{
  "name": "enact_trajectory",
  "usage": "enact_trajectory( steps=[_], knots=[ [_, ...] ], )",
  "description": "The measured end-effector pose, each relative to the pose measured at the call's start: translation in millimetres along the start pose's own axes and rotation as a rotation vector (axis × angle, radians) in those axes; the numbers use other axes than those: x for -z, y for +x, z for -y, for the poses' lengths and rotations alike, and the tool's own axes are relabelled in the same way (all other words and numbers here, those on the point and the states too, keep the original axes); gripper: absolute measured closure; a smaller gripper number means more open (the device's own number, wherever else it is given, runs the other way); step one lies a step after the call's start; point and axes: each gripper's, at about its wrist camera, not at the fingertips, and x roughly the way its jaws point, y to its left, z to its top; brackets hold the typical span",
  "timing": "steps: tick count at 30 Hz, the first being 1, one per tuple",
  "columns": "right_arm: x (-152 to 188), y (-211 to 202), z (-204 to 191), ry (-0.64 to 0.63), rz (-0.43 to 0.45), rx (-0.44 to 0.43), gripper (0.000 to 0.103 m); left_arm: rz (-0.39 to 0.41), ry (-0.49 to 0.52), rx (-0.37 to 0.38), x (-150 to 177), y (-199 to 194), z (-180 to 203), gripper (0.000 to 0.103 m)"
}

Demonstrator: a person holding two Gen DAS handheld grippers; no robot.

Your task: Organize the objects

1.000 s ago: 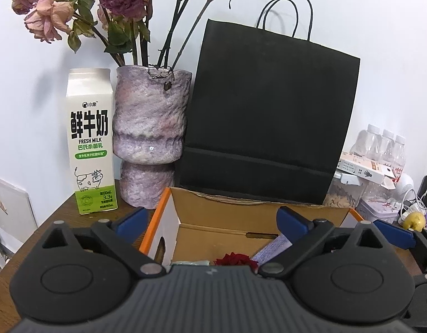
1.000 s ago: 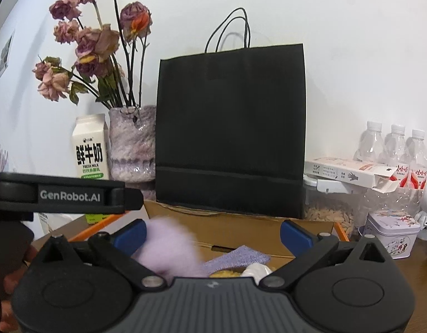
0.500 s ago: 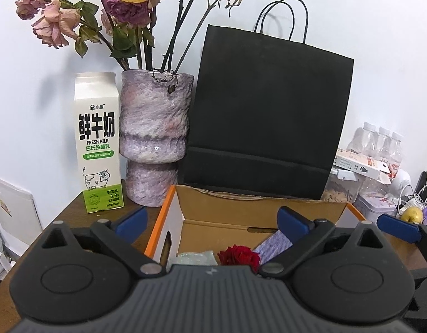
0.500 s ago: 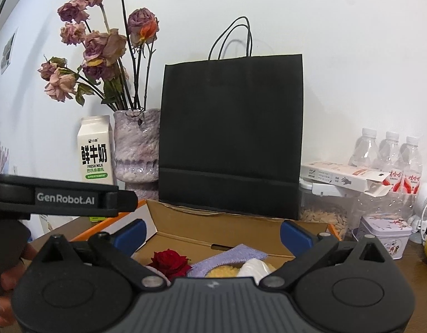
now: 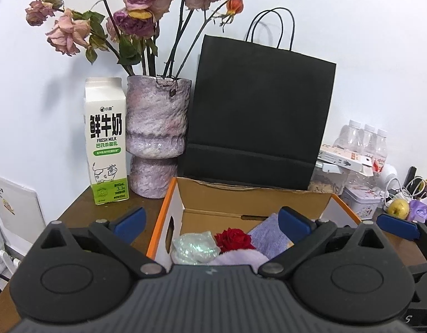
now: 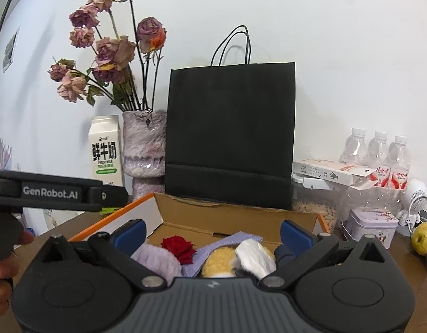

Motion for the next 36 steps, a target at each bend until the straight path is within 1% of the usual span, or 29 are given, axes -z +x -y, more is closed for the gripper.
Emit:
enact_trajectory(
  steps=[9,21,26,36],
  knots=[
    [6,-36,-6,0.007,-0.028,0.011,0.000,0.006,0.005,0.011,10,-37,1,0.000],
    [18,-86,-13,0.025,-0.087,0.023,0.000,-0.037,0.039,0.025,33,-95,6,0.000],
    [24,-110,-17,0.022,-0.105,0.028,0.000,-0.063,0.053,0.015,44,-118,7,0.000],
    [40,-159,-26,0.024,-0.134,0.029,0.000,-0.114,0.073,-0.033,65,-164,6,0.000]
  ],
)
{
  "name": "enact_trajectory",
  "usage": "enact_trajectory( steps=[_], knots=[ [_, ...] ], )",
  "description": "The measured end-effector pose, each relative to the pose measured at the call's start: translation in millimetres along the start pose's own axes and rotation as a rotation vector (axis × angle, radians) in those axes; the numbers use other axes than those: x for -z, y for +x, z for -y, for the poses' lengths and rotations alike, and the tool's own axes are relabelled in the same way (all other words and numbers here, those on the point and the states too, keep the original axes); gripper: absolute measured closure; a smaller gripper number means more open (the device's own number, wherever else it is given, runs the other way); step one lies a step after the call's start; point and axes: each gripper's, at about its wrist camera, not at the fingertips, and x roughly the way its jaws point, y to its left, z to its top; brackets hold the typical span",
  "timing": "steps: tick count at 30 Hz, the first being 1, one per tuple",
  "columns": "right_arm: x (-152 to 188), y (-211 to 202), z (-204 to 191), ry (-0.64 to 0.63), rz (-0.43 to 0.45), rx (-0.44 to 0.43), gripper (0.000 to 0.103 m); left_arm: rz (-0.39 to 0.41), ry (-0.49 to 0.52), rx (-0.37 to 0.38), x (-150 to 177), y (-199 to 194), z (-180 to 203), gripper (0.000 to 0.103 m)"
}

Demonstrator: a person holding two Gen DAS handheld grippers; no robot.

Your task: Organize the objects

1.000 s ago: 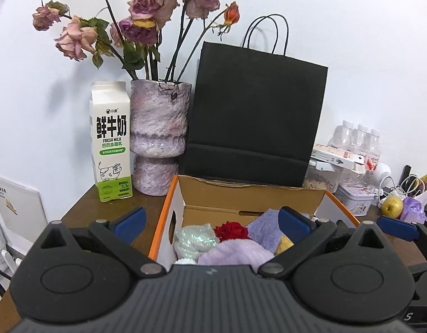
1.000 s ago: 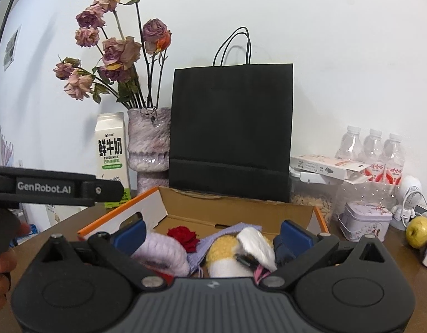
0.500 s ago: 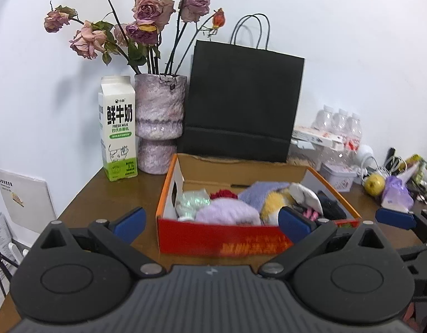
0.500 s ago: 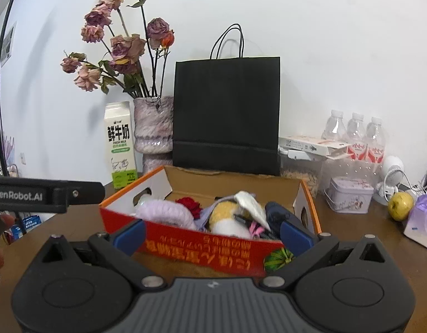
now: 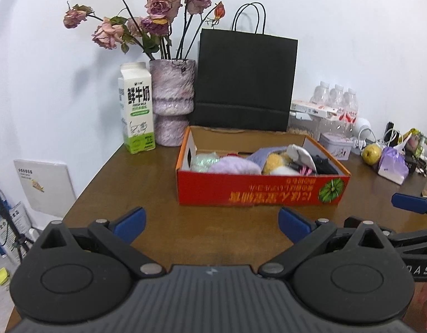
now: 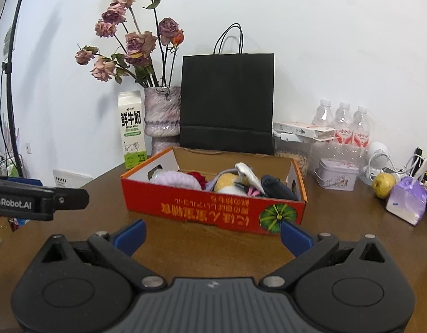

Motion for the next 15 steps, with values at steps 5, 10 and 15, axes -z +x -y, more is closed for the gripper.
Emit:
enact_trajectory(
  steps=[5,10,15],
  knots=[
    [8,-20,-1,0.003,-0.009,0.003,0.000,-0.030,0.001,-0.022,13,-17,2,0.000],
    [15,-36,-3,0.000,-0.011,0.002,0.000,-0.046,-0.001,-0.022,22,-30,4,0.000],
    [19,-46,-5,-0.003,-0.012,-0.001,0.000,-0.053,0.003,-0.025,29,-40,7,0.000]
  ],
)
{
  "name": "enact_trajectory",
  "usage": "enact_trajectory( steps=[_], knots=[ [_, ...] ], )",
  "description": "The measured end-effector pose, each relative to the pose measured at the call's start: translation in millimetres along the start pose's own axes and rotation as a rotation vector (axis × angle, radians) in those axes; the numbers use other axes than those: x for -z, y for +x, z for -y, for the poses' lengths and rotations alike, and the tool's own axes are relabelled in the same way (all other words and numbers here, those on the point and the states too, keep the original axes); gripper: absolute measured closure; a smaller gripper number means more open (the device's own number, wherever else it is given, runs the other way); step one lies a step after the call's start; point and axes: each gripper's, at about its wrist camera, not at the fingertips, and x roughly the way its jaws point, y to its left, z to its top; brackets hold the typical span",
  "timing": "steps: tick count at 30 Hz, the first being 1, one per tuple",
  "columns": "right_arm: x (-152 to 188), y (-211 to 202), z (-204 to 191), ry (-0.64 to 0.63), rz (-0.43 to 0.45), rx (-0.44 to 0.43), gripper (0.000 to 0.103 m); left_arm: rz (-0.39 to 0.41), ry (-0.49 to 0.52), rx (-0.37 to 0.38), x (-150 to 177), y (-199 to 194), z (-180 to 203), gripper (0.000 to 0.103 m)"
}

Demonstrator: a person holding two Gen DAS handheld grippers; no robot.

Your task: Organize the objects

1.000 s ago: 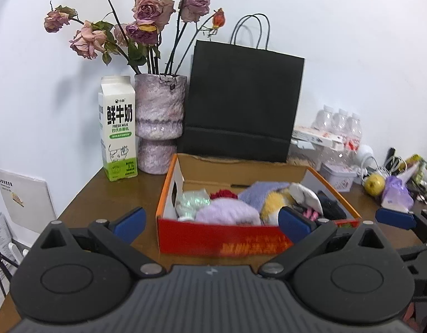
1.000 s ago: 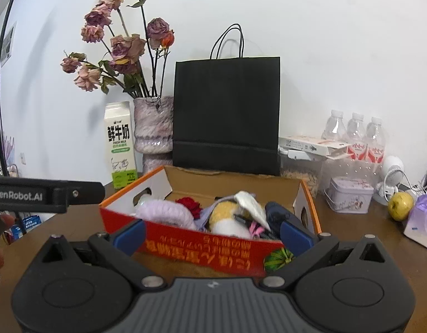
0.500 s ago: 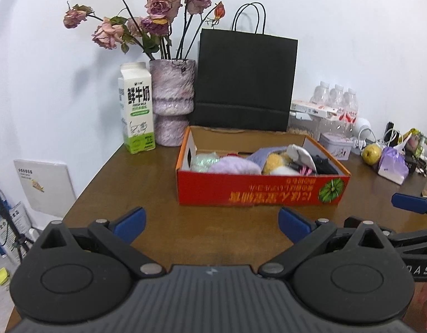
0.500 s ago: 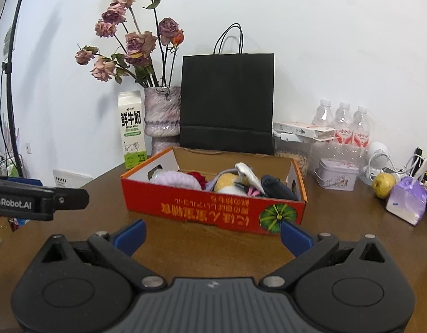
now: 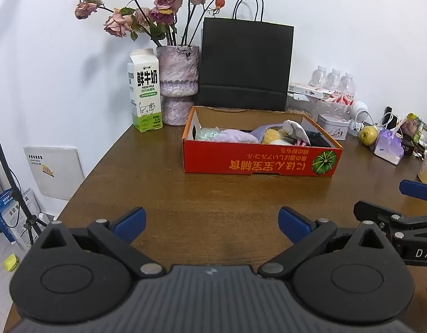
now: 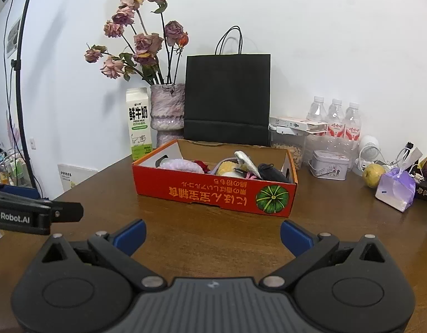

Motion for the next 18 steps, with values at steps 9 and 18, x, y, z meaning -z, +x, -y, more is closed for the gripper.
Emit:
enact_trajectory(
  steps=[9,18],
  knots=[
    [6,-11,-2,-0.004,-0.004,-0.005,0.000,-0.008,0.002,0.004,8,-9,3,0.000],
    [7,-14,-4,-0.007,-0.004,-0.005,0.000,-0.015,0.000,0.002,11,-11,2,0.000]
  ],
)
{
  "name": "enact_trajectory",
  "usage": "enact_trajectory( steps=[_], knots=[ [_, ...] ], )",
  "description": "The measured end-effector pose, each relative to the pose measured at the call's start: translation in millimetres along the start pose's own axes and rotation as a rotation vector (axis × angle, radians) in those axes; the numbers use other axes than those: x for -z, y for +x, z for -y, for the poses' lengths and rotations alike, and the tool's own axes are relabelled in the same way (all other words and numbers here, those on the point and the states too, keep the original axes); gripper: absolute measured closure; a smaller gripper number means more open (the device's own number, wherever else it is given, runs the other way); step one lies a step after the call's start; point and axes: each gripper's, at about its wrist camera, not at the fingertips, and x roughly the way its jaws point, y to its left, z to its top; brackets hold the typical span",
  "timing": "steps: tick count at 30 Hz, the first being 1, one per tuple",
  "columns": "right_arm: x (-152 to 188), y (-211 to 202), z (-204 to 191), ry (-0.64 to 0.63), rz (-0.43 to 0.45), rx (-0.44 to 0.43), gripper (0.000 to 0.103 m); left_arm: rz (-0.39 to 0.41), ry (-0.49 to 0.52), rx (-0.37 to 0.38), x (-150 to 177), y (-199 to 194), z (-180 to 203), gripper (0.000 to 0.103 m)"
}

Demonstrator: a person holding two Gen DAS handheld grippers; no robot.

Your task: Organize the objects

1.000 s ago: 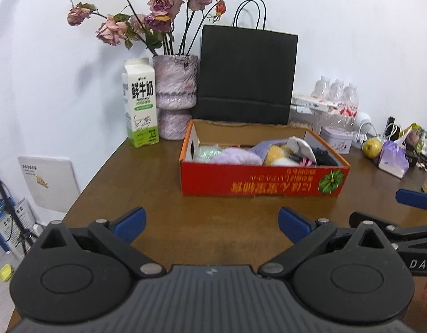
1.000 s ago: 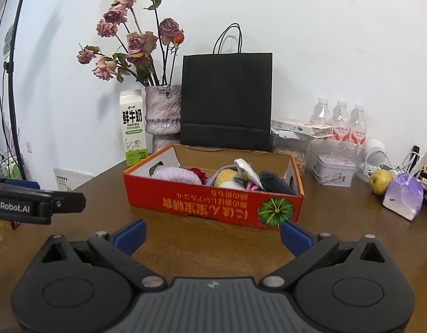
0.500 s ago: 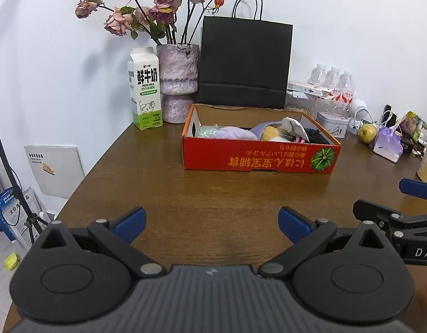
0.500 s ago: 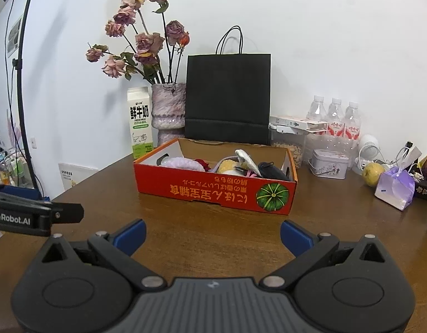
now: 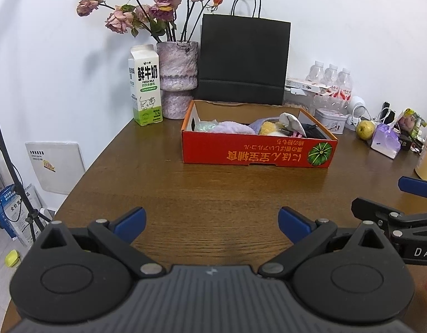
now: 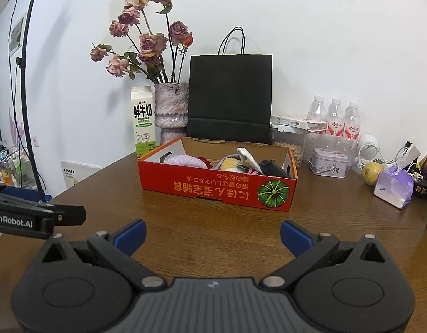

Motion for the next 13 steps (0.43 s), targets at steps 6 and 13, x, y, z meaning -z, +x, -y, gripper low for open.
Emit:
enact_trajectory(
  steps=[6,13],
  knots=[
    [0.1,-0.1,-0.2,0.000,-0.001,0.000,0.000,0.001,0.003,0.001,0.9,-0.8,1.5,0.000],
    [0.0,0.2,0.0,0.000,-0.001,0.000,0.000,-0.004,-0.002,-0.002,1.5,-0.6,1.4,0.000]
  ],
)
